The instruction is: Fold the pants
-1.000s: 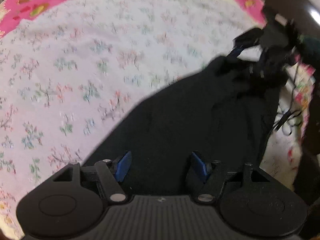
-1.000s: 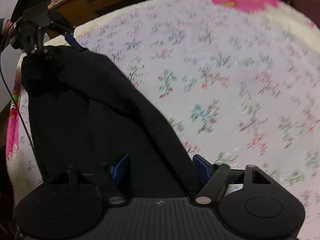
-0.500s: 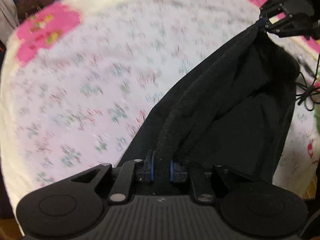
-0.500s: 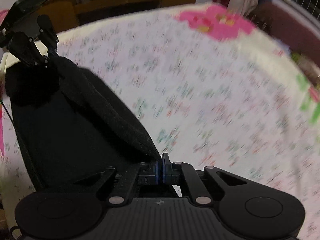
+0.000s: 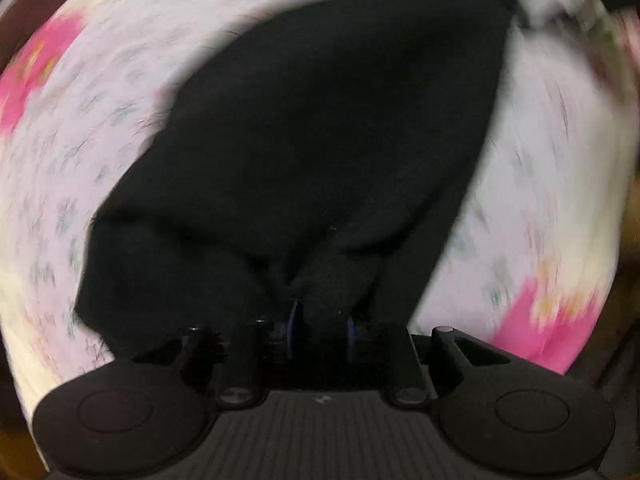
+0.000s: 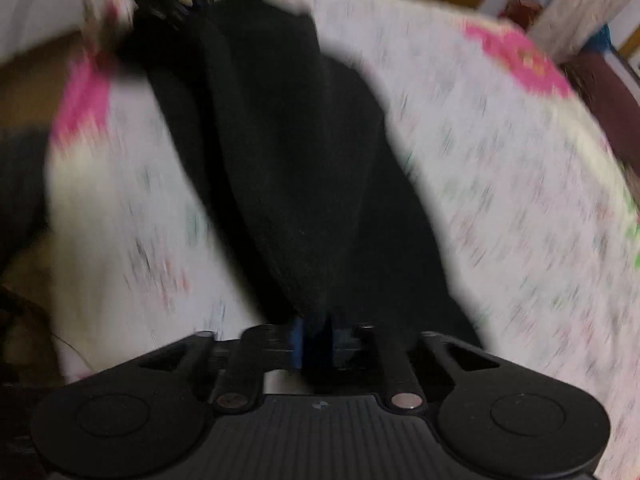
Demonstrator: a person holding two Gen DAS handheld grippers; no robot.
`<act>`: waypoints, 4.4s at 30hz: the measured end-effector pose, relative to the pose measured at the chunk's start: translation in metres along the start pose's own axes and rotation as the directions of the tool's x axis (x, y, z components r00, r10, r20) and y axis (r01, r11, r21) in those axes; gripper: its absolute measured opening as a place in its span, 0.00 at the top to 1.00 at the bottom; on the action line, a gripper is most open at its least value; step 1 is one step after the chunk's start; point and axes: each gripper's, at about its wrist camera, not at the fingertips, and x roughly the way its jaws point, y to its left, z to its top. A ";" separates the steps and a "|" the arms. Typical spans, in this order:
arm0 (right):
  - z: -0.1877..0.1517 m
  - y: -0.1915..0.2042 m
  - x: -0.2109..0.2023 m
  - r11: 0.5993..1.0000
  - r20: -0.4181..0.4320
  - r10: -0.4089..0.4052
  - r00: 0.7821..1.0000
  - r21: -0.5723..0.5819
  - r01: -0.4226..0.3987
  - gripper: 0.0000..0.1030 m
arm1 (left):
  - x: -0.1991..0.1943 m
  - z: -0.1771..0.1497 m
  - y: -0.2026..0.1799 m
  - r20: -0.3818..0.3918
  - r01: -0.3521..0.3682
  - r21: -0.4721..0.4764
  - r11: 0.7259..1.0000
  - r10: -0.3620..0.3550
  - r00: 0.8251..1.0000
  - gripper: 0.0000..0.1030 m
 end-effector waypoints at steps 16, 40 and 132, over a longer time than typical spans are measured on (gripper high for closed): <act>-0.107 -0.108 -0.062 0.815 0.032 -0.286 0.958 0.533 0.226 0.52 | -0.075 0.083 -0.003 0.230 0.212 0.001 0.977 -0.206 0.951 0.57; -0.113 -0.188 -0.043 0.933 -0.002 0.266 0.964 0.252 -0.257 0.46 | 0.023 0.218 -0.013 0.285 0.544 0.041 0.838 -0.532 0.798 0.55; -0.272 -0.173 -0.091 0.411 0.297 -0.306 0.905 0.898 -0.156 1.00 | 0.015 0.263 -0.074 0.233 0.404 0.054 0.913 -0.405 0.884 0.44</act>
